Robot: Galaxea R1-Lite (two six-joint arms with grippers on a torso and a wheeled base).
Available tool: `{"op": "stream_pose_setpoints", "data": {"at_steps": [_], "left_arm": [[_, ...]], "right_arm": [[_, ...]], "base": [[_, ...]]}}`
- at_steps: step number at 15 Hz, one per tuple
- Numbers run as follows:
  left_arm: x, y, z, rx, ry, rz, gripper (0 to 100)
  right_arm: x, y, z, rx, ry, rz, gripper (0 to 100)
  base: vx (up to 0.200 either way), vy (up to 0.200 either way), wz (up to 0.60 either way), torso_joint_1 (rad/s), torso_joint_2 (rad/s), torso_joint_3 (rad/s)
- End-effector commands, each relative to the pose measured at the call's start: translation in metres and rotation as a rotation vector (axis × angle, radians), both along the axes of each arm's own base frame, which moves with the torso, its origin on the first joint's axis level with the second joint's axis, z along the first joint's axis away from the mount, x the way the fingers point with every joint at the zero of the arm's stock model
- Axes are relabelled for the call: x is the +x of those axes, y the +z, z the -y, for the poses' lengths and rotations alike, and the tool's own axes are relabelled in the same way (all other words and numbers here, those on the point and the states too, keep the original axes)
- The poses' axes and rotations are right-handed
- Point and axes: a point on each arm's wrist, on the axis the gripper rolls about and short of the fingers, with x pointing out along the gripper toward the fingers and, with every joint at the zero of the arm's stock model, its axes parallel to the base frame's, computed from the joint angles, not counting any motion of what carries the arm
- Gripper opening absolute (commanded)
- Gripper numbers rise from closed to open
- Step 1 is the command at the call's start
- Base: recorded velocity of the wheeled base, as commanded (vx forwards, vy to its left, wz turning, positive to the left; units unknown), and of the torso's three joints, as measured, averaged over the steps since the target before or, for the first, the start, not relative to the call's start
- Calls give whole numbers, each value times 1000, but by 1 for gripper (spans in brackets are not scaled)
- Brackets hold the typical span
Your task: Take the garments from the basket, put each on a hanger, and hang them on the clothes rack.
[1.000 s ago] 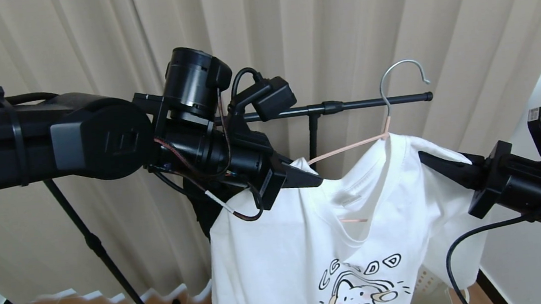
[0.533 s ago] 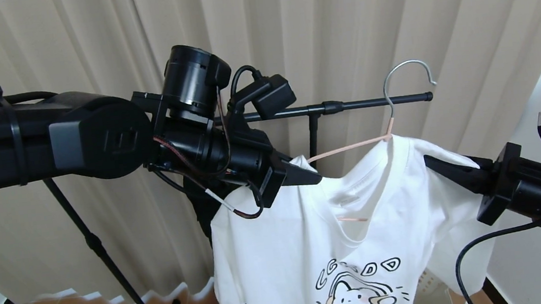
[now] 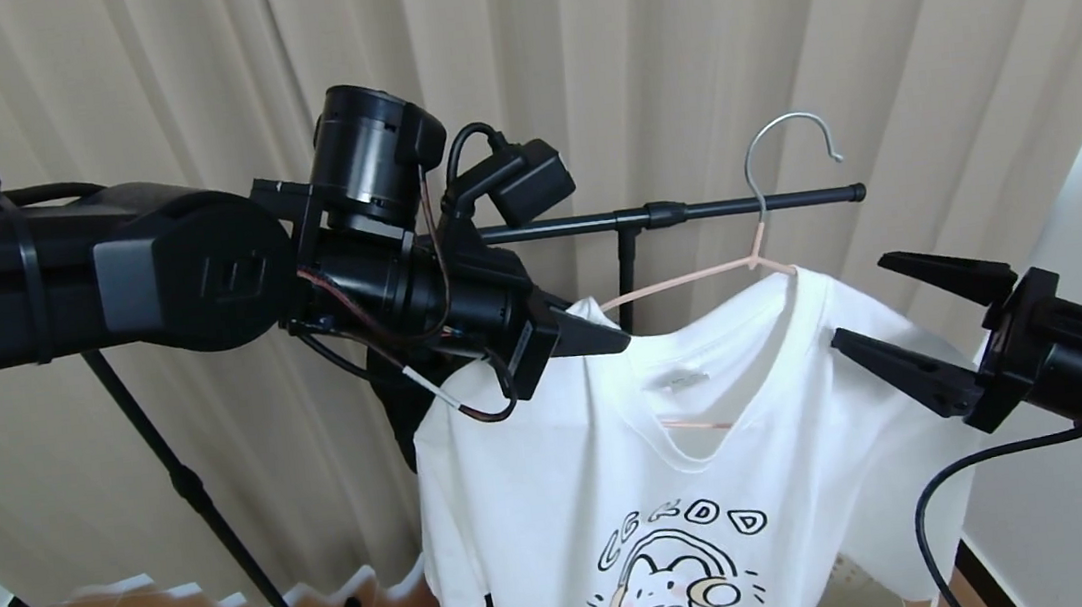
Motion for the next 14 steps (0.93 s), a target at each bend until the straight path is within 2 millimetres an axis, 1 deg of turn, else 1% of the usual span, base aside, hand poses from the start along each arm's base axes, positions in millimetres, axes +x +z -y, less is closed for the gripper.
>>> {"op": "stream_pose_setpoints", "data": {"at_steps": [1,5,8,9,12,13,14], "left_arm": [[0,3,-4,-7,9,8,0],[3,3,-21,-39,53,56,0],[1,3,-29,-65,72,91,0],[0,2,-35,-74,87,109,0],[-12,8,-46,-83,99,128,0],[-13,10,-47,-84,101,131,0],[-16,12,-52,-81,121,140,0]], "right_arm": [[2,1,3,2,-12,3,100],[2,2,7,2,-29,7,100],[2,2,8,2,-32,9,100],[3,1,10,-1,-45,9,100],[13,-9,20,-52,-93,8,100],[15,-11,22,-63,-101,6,100],[20,-20,25,-92,-114,-7,100]], "base": [[0,0,0,0,0,0],[0,0,0,0,0,0],[0,0,0,0,0,0],[0,0,0,0,0,0],[0,0,0,0,0,0],[0,0,0,0,0,0],[0,0,0,0,0,0]]}}
